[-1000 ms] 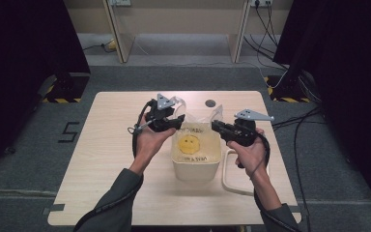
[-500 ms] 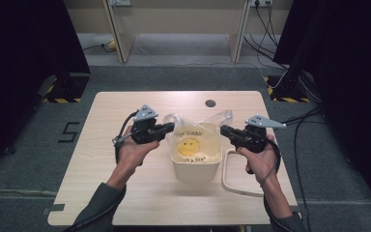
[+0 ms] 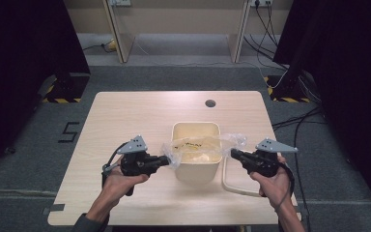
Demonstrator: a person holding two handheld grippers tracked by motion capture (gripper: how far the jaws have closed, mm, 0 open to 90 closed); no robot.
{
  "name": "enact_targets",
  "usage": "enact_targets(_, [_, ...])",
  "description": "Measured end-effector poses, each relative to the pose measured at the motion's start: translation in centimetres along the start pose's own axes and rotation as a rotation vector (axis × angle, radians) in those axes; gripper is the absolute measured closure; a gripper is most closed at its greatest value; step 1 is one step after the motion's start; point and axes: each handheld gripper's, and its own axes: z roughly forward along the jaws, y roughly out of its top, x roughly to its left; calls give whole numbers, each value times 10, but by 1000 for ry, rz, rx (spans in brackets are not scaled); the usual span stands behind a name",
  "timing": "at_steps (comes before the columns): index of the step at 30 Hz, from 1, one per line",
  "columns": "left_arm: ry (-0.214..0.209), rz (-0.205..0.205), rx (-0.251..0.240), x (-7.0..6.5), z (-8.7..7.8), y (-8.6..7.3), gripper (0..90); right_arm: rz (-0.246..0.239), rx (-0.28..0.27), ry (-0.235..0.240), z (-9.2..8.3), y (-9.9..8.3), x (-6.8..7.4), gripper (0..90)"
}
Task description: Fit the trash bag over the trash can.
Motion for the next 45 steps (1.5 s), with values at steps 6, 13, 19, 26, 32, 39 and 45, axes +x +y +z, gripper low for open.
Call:
enact_targets(6, [32, 18, 52, 9, 5, -16, 893, -4, 35, 15, -2, -15, 3, 900])
enact_targets(13, [79, 11, 53, 27, 16, -30, 893, 13, 62, 14, 11, -30, -4, 900])
enact_targets(19, [121, -4, 33, 38, 27, -34, 894, 3, 74, 12, 25, -33, -6, 900])
enact_targets(26, [153, 0, 22, 35, 20, -38, 767, 17, 95, -22, 23, -34, -6, 637])
enact_targets(32, [126, -2, 33, 26, 2, -35, 477, 68, 92, -45, -2, -27, -12, 348])
enact_targets(39, [114, -8, 7, 6, -16, -24, 300, 13, 58, 1, -29, -14, -3, 301])
enact_targets(45, [130, 4, -30, -3, -38, -16, 254, -1, 33, 13, -42, 0, 4, 302])
